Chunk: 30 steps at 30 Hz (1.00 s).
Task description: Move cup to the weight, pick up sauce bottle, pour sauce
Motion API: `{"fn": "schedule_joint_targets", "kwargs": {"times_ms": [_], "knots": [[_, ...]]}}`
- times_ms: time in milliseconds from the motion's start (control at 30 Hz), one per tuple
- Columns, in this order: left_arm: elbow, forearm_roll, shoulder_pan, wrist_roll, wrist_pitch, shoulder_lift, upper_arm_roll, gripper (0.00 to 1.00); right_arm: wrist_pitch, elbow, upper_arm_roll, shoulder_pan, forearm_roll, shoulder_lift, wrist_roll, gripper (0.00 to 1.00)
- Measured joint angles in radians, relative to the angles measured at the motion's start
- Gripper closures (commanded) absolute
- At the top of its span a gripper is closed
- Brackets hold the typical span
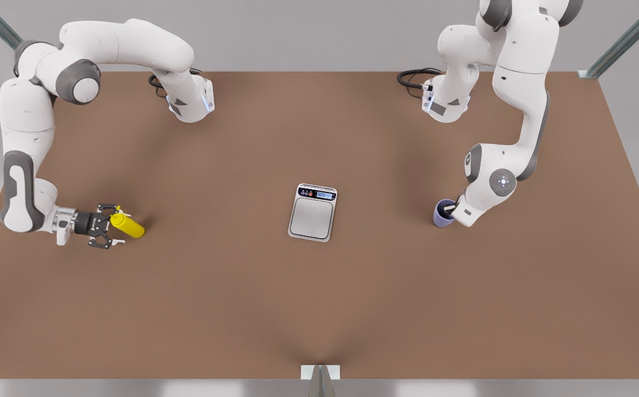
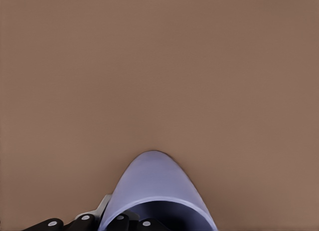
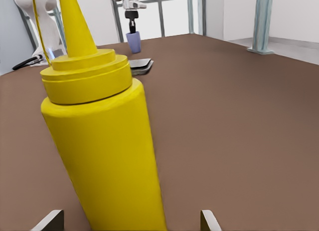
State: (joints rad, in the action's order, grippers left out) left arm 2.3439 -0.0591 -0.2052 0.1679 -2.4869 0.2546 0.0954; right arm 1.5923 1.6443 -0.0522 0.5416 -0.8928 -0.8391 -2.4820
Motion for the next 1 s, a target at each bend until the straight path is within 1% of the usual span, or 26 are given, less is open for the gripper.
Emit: {"fn": "schedule_joint_targets", "kwargs": {"times_ms": [333,600,667,767,867,1000], "knots": [[-0.003,0.026,-0.001,0.003,0.004,-0.012,-0.003,0.79,-0.015,0.002,0.015,0.0,-0.002,-0.014,0.0,0.0],[-0.009,0.041,-0.044,0.004,0.002,-0.028,-0.006,0.79,-0.015,0.002,0.026,0.001,-0.002,-0.02,-0.001,0.0],[-0.01,0.042,-0.058,0.007,0.003,-0.035,-0.007,0.79,-0.015,0.002,0.026,0.0,-0.002,-0.02,0.0,0.16],[-0.016,0.038,-0.084,0.026,0.004,-0.035,-0.007,0.79,-0.015,0.002,0.026,0.001,-0.002,-0.021,0.0,0.28],[-0.027,0.036,-0.124,0.081,0.003,-0.032,-0.009,0.79,-0.015,0.002,0.026,0.001,-0.002,-0.021,0.0,0.34],[-0.055,0.032,-0.177,0.168,0.009,-0.025,-0.009,0.79,-0.015,0.002,0.026,0.003,-0.002,-0.021,0.0,0.37]]}}
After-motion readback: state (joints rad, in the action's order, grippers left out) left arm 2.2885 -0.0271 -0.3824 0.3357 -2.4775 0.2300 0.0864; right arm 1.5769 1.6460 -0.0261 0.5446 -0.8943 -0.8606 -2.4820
